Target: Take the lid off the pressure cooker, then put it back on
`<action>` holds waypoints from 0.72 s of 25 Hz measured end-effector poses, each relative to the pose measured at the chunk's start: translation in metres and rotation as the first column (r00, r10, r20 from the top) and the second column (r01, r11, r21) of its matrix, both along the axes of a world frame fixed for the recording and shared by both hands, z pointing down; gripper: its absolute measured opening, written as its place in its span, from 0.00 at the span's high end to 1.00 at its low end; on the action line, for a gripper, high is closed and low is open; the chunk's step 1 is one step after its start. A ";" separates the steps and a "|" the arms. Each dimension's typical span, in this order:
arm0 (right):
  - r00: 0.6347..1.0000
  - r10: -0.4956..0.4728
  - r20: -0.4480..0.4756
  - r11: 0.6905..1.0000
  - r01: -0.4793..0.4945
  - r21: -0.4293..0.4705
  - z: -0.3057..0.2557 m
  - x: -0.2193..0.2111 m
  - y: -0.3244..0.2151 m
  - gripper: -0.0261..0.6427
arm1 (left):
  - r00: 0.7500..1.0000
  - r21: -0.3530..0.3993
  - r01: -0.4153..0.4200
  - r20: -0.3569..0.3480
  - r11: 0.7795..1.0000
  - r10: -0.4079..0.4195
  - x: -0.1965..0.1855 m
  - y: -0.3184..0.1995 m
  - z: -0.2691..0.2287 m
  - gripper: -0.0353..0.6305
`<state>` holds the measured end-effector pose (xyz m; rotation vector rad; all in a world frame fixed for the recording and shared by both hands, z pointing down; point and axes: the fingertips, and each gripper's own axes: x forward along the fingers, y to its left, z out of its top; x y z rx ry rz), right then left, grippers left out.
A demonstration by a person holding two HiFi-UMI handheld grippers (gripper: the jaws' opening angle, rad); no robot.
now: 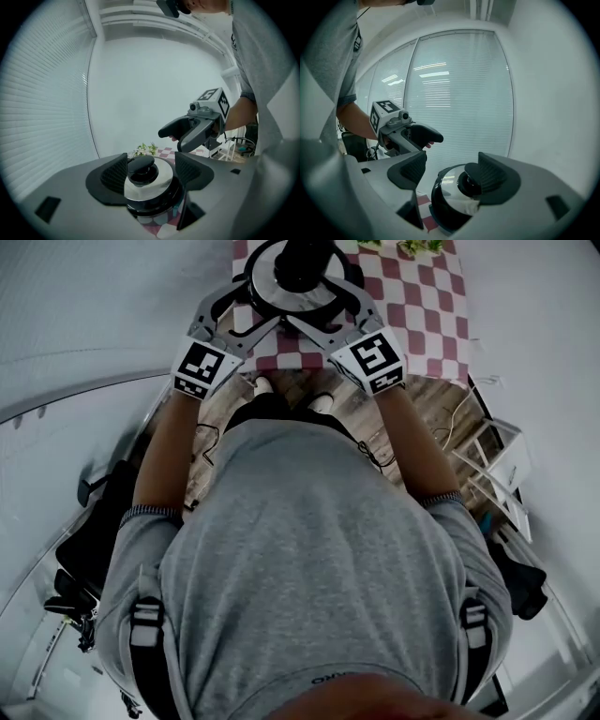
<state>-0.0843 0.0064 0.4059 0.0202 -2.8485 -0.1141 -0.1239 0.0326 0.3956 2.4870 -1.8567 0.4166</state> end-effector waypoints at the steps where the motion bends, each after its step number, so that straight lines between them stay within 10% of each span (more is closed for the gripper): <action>1: 1.000 -0.003 -0.011 1.000 0.003 0.003 0.003 -0.001 -0.004 0.43 | 1.000 -0.016 -0.013 0.017 1.000 0.013 0.001 -0.005 0.003 0.44; 18: 0.969 0.024 -0.247 1.000 -0.022 0.011 0.049 -0.039 -0.049 0.42 | 0.909 -0.295 -0.267 0.238 0.917 0.341 -0.015 -0.067 0.062 0.44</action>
